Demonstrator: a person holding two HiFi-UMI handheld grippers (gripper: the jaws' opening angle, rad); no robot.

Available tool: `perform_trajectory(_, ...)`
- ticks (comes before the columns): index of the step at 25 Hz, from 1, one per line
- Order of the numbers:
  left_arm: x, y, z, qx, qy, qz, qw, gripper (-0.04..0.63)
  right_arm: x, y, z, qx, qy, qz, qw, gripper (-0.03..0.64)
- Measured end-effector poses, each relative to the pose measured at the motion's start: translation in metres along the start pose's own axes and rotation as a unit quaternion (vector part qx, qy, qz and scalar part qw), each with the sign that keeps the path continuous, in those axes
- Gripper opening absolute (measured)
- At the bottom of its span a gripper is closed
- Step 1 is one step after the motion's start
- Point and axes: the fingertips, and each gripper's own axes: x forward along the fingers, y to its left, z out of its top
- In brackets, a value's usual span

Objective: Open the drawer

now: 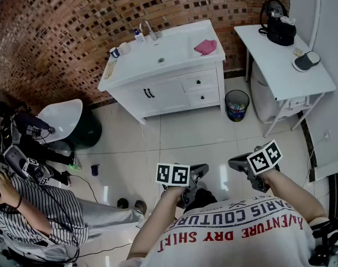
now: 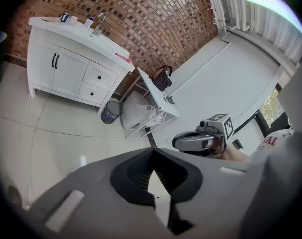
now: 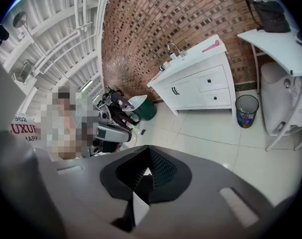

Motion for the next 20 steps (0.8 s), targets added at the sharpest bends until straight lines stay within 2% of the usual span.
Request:
perform_trajectory(5,0.012,0.028,0.021,-0.002,0.010,-0.010,0.9999,-0.006,0.023,-0.026,0.024,0.016,-0.001,-0.004,1.000,0.006)
perform_trajectory(9,0.011,0.064,0.054,-0.014,0.023,-0.018,0.9995,-0.006,0.053,-0.042,0.055,0.028,0.011,-0.009,1.000,0.006)
perform_trajectory(12,0.012,0.096,0.084,-0.021,0.037,-0.022,0.9989,-0.007,0.080,-0.059,0.089,0.043,0.009,-0.015,0.999,0.006)
perform_trajectory(20,-0.012,0.197,0.185,0.002,0.073,-0.023,0.9971,-0.008,0.173,-0.090,0.201,0.082,-0.012,-0.031,0.996,0.006)
